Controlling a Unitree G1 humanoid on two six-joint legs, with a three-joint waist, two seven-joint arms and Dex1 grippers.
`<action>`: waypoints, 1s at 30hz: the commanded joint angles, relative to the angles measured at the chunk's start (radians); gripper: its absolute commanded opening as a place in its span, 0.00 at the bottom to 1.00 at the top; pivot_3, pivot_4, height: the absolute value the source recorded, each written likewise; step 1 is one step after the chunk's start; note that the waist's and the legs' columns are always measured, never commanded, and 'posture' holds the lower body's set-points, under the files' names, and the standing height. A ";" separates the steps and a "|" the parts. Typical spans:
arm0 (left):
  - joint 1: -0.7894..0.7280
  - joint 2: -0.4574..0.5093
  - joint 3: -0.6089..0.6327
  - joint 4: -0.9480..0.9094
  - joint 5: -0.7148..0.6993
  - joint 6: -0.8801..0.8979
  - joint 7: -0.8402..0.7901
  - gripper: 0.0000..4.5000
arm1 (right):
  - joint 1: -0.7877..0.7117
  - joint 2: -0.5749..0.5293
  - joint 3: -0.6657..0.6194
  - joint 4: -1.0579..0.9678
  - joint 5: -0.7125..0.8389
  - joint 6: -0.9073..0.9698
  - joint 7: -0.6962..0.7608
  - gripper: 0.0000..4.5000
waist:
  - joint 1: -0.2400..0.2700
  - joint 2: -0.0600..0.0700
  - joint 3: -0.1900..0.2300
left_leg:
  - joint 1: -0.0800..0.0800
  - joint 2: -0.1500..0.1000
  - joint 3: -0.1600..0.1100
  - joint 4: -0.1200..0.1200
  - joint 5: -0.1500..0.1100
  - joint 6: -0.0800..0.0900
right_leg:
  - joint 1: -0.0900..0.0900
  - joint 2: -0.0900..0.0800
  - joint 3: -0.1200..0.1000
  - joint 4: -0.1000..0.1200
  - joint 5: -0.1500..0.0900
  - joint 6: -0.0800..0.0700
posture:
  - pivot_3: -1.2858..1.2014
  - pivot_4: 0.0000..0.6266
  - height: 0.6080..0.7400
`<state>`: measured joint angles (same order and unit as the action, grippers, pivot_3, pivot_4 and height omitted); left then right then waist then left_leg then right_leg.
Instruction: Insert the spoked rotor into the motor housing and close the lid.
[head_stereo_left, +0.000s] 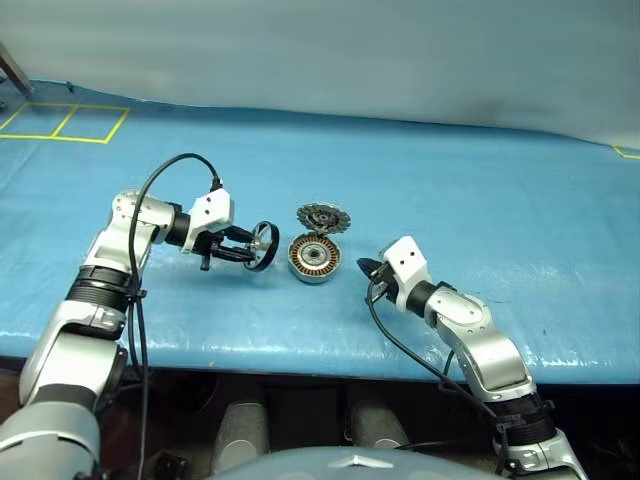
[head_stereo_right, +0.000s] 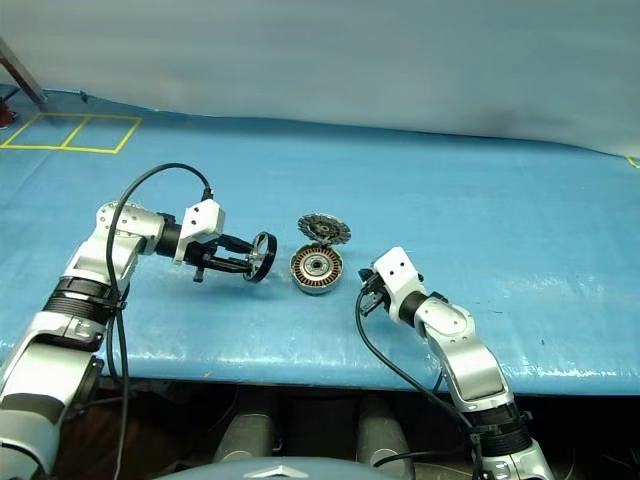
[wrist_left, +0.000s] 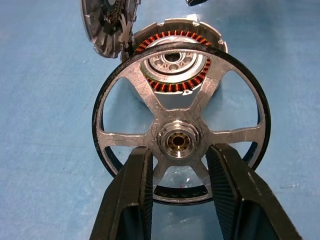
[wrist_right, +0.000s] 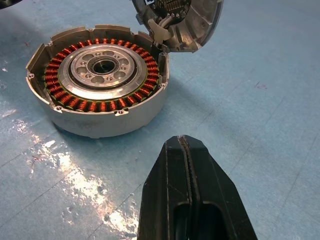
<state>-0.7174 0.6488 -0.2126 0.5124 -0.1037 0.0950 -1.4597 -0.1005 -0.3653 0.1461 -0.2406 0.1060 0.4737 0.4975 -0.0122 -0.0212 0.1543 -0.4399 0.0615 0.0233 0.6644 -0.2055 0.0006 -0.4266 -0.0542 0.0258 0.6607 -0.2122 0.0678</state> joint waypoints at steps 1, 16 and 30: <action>-0.026 -0.036 0.014 -0.045 -0.039 0.006 -0.005 0.29 | 0.004 0.003 -0.028 -0.028 0.007 -0.027 -0.012 0.00 | 0.003 0.000 0.000 | 0.000 0.000 0.000 0.000 0.000 0.000 | 0.000 0.000 0.000 0.000 0.000 0.000 | 0.52 0.24 1.00; -0.124 -0.162 -0.043 0.110 0.053 -0.145 0.050 0.29 | 0.091 -0.006 -0.034 -0.084 0.082 -0.099 0.077 0.00 | -0.005 0.000 0.000 | 0.001 0.000 0.000 0.000 0.000 0.000 | 0.001 0.001 0.001 0.000 0.000 0.001 | 0.52 0.24 1.00; -0.165 -0.202 -0.040 0.164 0.065 -0.163 0.070 0.29 | 0.098 -0.006 -0.021 -0.079 0.090 -0.107 0.081 0.00 | 0.001 0.000 0.000 | 0.001 0.000 0.000 0.000 0.000 0.000 | 0.001 0.001 0.001 -0.001 -0.001 0.001 | 0.52 0.24 1.00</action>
<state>-0.8521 0.4514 -0.2600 0.6844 -0.0397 -0.0529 -1.3955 0.0001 -0.3708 0.1310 -0.2877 0.1855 0.3829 0.5768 -0.0114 -0.0213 0.1543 -0.4391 0.0613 0.0233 0.6643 -0.2055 0.0006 -0.4257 -0.0534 0.0271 0.6600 -0.2128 0.0688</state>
